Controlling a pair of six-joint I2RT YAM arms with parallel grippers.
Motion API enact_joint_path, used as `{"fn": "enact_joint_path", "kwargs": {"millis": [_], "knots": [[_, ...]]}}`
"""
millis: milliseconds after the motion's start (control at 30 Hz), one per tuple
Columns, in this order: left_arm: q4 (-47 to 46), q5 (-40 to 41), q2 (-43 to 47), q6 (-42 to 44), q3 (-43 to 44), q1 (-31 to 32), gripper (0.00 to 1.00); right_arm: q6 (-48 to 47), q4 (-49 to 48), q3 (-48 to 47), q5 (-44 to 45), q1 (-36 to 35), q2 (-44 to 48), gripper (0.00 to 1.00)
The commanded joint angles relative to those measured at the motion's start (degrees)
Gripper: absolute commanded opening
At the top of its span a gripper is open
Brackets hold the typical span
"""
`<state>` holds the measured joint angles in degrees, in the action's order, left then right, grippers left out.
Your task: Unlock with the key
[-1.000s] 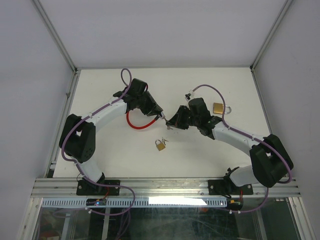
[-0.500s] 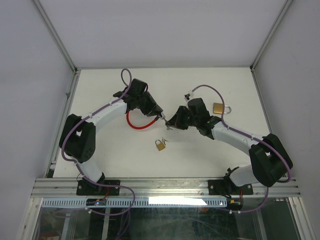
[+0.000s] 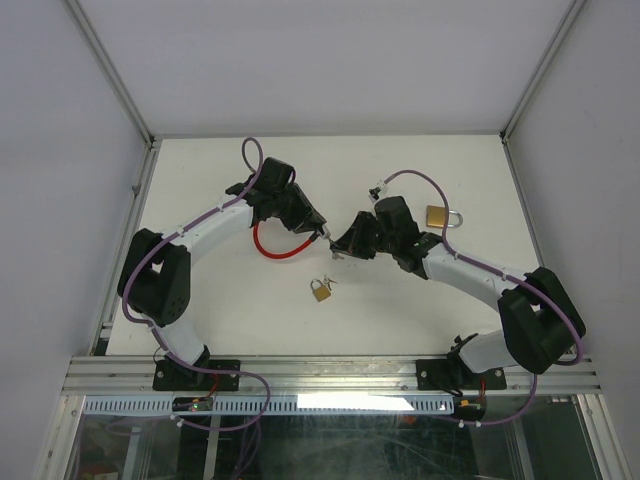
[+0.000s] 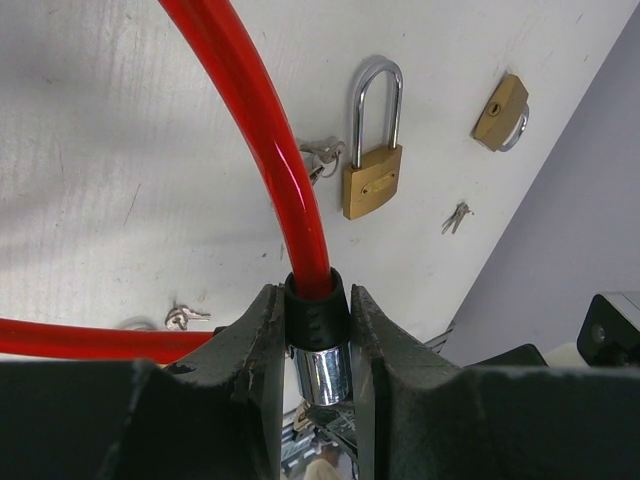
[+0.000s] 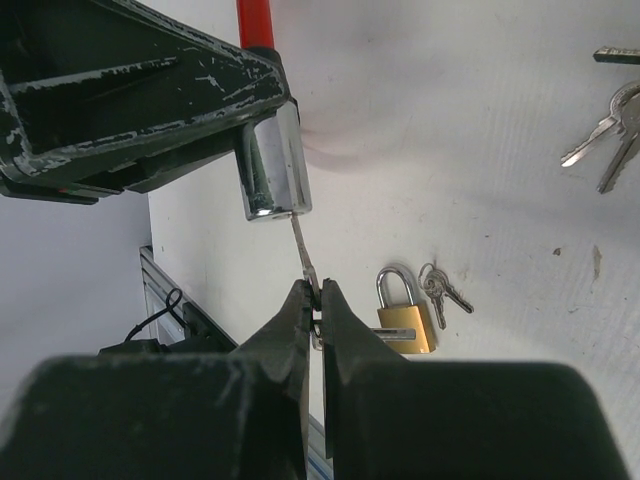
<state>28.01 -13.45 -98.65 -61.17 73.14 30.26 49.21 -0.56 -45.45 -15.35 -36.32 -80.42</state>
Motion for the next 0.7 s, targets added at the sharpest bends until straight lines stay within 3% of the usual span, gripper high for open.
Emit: {"fn": "enact_joint_path", "kwargs": {"millis": [0,433,667], "knots": [[-2.1,-1.8,4.0,-1.7,0.3,0.6,0.0,0.6,-5.9,-1.8,2.3,-0.2,1.1,0.0],[-2.3,1.4,4.6,-1.4,-0.1,4.6,0.0,0.3,-7.9,-9.1,5.8,-0.3,-4.4,0.0],[-13.4,0.1,9.5,-1.1,-4.7,5.5,0.0,1.8,-14.7,-11.4,-1.7,2.9,-4.2,0.0]]}}
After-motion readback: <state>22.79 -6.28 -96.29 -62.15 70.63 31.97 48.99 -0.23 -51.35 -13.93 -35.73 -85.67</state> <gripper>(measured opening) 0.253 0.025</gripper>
